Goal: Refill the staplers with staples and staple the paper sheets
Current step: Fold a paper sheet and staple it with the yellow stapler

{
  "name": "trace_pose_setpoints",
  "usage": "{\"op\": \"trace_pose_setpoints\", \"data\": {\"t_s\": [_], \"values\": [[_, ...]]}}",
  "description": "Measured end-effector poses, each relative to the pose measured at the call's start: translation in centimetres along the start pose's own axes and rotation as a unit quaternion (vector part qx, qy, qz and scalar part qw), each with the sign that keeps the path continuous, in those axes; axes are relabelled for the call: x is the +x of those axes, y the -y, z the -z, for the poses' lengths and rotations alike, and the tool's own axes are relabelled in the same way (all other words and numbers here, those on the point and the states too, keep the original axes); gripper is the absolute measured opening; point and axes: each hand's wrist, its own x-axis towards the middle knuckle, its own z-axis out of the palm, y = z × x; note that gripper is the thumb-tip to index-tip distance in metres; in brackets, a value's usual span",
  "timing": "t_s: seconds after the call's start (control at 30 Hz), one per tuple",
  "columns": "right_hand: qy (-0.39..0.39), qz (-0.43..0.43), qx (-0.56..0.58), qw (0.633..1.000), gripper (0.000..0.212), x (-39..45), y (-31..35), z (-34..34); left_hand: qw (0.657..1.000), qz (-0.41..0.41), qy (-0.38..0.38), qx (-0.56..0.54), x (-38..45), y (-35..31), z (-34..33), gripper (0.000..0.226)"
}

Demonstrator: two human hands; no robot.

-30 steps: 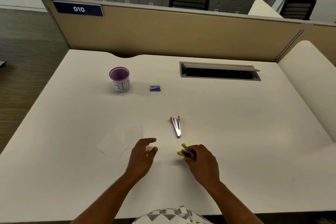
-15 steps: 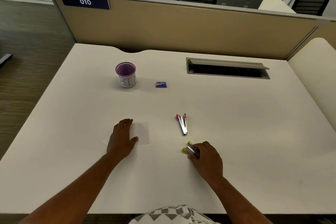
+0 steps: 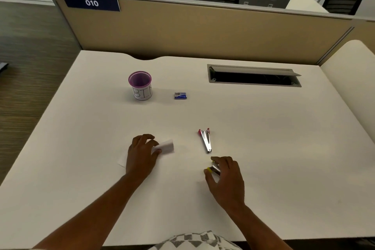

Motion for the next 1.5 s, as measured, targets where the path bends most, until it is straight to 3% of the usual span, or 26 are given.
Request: {"op": "trace_pose_setpoints", "data": {"t_s": [0.13,0.23,0.33,0.4,0.5,0.53,0.63,0.73,0.8,1.13,1.37,1.5], "values": [[0.014,0.005,0.099,0.995,0.037,1.4,2.1,0.7,0.996,-0.051,0.014,-0.070,0.2,-2.0,0.5,0.020],[0.021,-0.001,0.173,0.985,0.040,2.8,3.8,1.5,0.981,-0.076,0.100,-0.147,-0.1,-4.1,1.3,0.016],[0.101,-0.032,0.297,0.949,0.055,3.9,4.9,2.3,0.957,-0.107,0.180,-0.201,-0.5,-6.1,2.0,0.013],[0.150,-0.075,0.345,0.923,0.053,4.4,5.1,2.6,0.946,-0.097,0.213,-0.225,-0.6,-7.0,2.5,0.015],[0.133,-0.135,0.380,0.906,0.031,4.3,4.4,2.7,0.926,-0.027,0.239,-0.291,-1.1,-8.1,2.9,0.010],[0.121,-0.160,0.406,0.891,0.028,4.1,4.1,2.7,0.901,0.026,0.242,-0.358,-1.4,-8.5,2.9,0.004],[0.102,-0.242,0.495,0.828,0.022,3.6,3.3,2.8,0.780,0.165,0.240,-0.553,-3.0,-9.4,2.5,0.029],[0.089,-0.287,0.535,0.790,0.020,3.1,2.9,2.9,0.726,0.195,0.225,-0.619,-4.6,-10.2,2.0,0.042],[0.082,-0.298,0.549,0.777,0.022,2.7,2.8,3.0,0.727,0.206,0.210,-0.621,-5.4,-11.1,1.7,0.049],[0.083,-0.293,0.590,0.747,0.026,0.9,2.7,3.3,0.775,0.222,0.092,-0.584,-6.5,-14.2,1.5,0.024],[0.082,-0.273,0.559,0.779,0.020,-0.3,2.3,3.8,0.820,0.205,0.055,-0.531,-6.6,-14.9,1.5,0.012],[0.093,-0.245,0.514,0.816,0.013,-1.1,2.2,4.0,0.859,0.203,0.029,-0.469,-6.6,-15.1,1.3,0.007]]}}
